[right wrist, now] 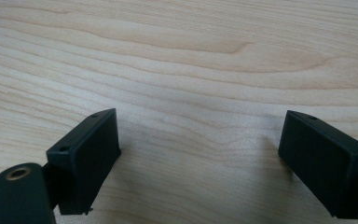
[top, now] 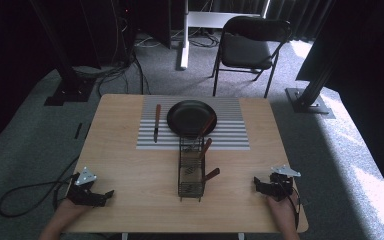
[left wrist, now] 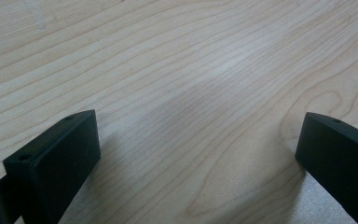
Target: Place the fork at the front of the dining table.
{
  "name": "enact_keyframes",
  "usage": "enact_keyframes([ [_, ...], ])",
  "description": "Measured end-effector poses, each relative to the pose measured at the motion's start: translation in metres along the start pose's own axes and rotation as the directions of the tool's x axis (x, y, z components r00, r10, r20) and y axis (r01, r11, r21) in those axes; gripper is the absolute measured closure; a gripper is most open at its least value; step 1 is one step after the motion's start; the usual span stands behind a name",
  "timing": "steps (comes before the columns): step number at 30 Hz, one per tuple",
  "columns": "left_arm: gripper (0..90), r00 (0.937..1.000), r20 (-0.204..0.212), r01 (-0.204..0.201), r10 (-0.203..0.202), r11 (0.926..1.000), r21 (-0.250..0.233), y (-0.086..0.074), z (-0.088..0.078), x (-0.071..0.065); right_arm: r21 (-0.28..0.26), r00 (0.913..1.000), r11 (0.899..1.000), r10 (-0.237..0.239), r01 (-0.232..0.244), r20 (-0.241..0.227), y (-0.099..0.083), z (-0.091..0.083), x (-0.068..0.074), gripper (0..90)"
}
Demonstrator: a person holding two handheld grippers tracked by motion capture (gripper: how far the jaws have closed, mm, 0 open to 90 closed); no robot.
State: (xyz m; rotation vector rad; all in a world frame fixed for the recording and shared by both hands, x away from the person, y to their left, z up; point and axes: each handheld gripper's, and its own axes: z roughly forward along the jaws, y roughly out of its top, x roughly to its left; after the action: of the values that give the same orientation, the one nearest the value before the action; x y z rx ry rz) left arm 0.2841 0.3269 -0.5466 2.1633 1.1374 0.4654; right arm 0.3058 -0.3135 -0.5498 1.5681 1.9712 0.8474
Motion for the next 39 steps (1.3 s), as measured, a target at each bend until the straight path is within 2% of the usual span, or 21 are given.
enact_keyframes([
  [17,0.0,1.0000,0.002,-0.001,0.001,1.0000,-0.001,0.000,0.000,0.000,0.024,1.0000,1.000,-0.002,0.002,-0.007,0.002,-0.001,0.000,11.5],
  [25,0.0,1.0000,0.002,-0.001,0.001,1.0000,-0.002,0.000,0.000,0.000,0.072,0.9997,0.997,-0.015,0.016,-0.018,0.005,-0.004,0.005,12.7],
  [31,0.0,1.0000,0.002,-0.002,0.002,1.0000,-0.002,0.000,0.000,0.000,0.104,0.9962,0.994,-0.008,0.017,-0.087,0.013,-0.004,0.011,13.1],
  [33,0.0,1.0000,0.002,-0.002,0.002,1.0000,-0.001,0.000,0.000,0.000,0.103,0.9956,0.995,-0.005,0.014,-0.093,0.016,-0.005,0.012,13.2],
  [37,0.0,1.0000,0.002,-0.002,0.002,1.0000,-0.002,0.000,0.000,0.000,0.076,0.9882,0.997,0.008,0.004,-0.153,0.034,-0.013,0.018,13.6],
  [39,0.0,1.0000,0.002,-0.002,0.002,1.0000,-0.001,0.000,0.000,0.000,0.067,0.9858,0.998,0.007,0.004,-0.168,0.038,-0.014,0.020,13.8],
])
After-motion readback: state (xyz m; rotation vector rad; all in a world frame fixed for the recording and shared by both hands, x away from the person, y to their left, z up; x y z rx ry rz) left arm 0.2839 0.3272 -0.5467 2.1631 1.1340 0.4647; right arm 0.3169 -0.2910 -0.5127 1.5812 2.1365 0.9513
